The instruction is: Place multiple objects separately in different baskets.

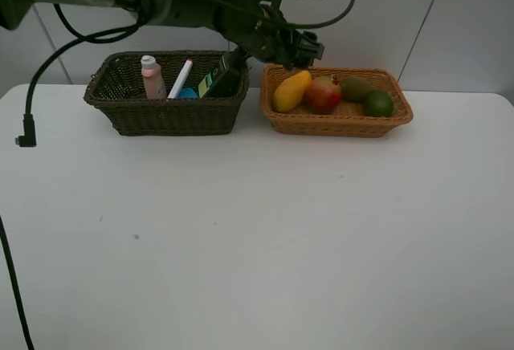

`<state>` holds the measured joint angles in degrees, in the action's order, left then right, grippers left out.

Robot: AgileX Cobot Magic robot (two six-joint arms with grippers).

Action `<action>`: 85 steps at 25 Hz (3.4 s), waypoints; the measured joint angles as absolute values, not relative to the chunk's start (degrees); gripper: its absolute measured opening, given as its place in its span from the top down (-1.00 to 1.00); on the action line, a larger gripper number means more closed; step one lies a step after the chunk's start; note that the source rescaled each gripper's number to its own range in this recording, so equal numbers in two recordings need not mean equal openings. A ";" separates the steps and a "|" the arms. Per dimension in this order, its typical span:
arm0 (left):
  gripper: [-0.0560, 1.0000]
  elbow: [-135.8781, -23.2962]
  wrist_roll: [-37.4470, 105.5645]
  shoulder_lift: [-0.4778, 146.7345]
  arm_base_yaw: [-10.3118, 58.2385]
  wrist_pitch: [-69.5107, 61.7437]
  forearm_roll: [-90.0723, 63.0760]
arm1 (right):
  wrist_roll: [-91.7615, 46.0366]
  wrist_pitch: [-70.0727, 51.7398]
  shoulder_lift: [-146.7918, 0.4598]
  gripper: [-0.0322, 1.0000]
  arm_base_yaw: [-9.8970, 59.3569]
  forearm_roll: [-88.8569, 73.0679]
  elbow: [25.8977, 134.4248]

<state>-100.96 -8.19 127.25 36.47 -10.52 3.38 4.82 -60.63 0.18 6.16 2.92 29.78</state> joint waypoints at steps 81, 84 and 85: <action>-1.00 -28.76 12.48 -0.37 -0.67 -60.64 -7.29 | 4.82 -60.63 0.18 -0.99 6.16 2.92 29.78; -1.00 -28.76 12.51 -0.42 -0.67 -60.64 -7.33 | 4.82 -60.63 0.18 -0.99 6.16 2.92 29.78; -1.00 -28.76 12.51 -0.42 -0.67 -60.64 -7.35 | 4.82 -60.63 0.18 -0.99 6.16 2.92 29.78</action>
